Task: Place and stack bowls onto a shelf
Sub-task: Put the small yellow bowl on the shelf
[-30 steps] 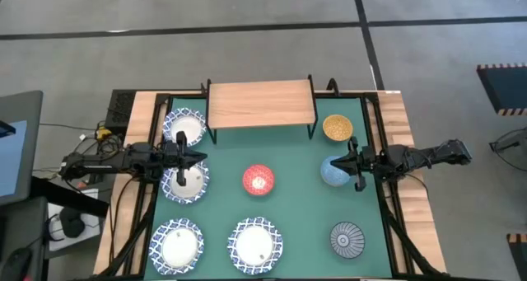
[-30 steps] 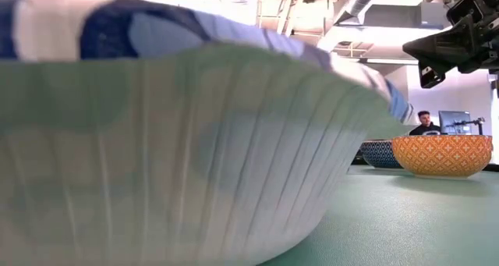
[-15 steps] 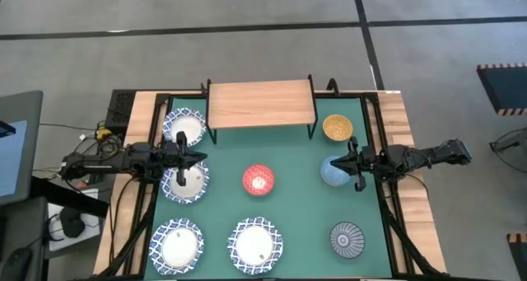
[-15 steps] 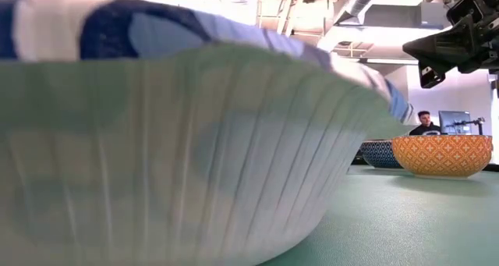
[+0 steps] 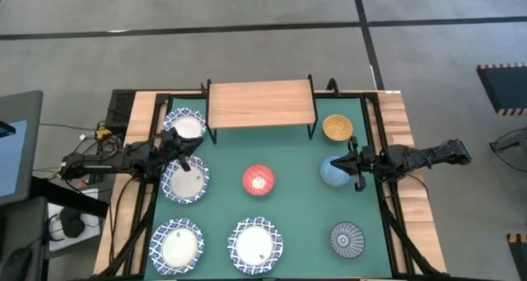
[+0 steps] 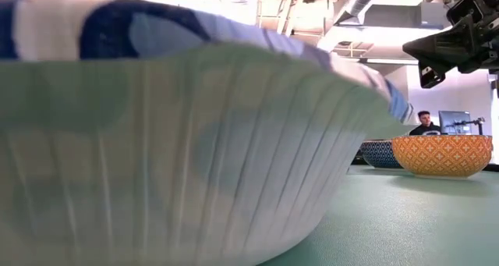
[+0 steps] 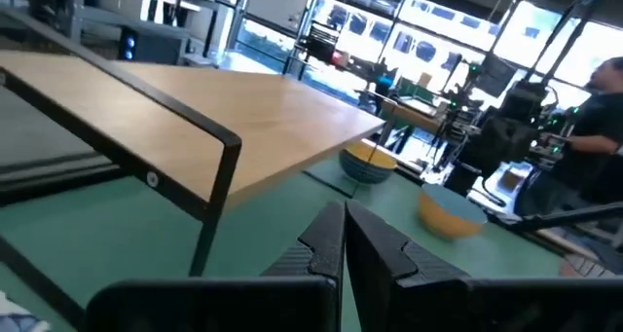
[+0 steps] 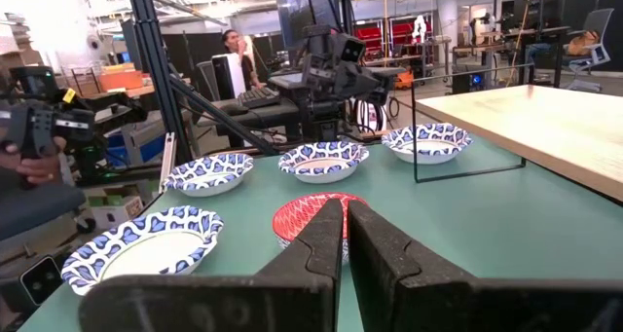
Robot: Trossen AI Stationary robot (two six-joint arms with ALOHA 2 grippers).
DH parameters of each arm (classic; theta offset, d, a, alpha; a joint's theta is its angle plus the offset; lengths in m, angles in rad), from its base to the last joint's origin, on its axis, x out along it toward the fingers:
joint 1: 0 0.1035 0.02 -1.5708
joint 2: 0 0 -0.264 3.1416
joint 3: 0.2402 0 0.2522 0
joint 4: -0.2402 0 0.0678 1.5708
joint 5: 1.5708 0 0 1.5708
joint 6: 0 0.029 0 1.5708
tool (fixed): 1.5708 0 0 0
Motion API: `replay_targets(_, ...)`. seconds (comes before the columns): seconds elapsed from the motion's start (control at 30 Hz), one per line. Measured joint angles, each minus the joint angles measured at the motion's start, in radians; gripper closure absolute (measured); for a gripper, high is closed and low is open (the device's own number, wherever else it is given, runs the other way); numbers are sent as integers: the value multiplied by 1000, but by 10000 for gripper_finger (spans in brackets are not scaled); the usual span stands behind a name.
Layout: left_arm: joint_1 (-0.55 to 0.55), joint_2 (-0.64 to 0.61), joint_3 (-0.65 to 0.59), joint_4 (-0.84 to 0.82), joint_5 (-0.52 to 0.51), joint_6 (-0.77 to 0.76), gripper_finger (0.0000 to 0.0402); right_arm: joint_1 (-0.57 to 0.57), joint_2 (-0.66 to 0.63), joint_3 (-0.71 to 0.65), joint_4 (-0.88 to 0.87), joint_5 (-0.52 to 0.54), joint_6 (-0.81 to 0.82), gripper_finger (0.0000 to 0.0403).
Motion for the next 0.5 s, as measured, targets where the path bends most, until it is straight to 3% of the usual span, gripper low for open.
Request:
replay_targets(0.1, 0, 0, 0, 26, 5, -32, 401, 0, 0, 0, 0, 1, -11, 355)
replay_targets(0.17, 0, 0, 4, 42, -1, -43, 401, -8, 0, 0, 0, 14, -121, 355)
replay_targets(0.33, 0, 0, 30, 59, -202, -137, 401, -27, 0, 2, 22, 22, -292, 355)
replay_targets(0.4, 0, -1, 46, 83, -266, -145, 401, -38, 1, 3, 88, 22, -274, 355)
replay_targets(0.5, 0, 15, 73, 82, -277, -162, 401, -79, -1, 5, 164, 53, -104, 355)
